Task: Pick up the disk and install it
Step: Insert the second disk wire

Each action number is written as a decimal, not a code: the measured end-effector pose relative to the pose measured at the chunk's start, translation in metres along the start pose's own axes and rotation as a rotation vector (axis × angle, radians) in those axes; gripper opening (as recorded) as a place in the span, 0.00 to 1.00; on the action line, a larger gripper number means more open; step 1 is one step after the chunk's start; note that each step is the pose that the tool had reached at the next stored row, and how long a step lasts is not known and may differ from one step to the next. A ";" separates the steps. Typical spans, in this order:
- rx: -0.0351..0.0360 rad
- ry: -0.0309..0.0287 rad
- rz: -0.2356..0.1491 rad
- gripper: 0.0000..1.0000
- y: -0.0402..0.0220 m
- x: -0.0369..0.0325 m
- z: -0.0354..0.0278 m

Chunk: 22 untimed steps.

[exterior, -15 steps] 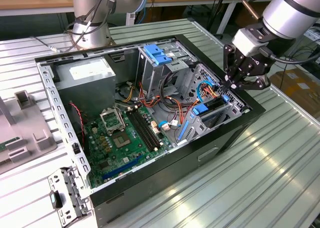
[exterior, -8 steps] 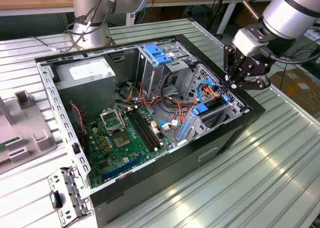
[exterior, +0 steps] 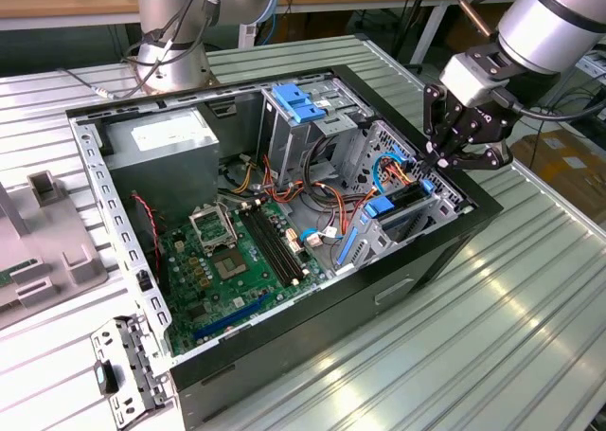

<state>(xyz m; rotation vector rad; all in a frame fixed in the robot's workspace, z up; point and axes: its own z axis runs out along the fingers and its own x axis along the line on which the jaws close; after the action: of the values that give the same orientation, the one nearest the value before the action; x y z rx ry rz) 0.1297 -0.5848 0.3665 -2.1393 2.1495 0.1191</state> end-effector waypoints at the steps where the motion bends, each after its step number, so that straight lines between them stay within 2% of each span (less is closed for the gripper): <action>1: 0.0000 0.0000 0.000 0.11 0.0000 0.0000 0.0000; 13: 0.0000 -0.0001 0.000 0.11 0.0079 0.0002 0.0015; 22: 0.0000 -0.0001 0.000 0.11 0.0091 0.0009 0.0069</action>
<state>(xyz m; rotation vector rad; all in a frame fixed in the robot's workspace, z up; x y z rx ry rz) 0.1207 -0.5847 0.3594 -2.1392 2.1494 0.1193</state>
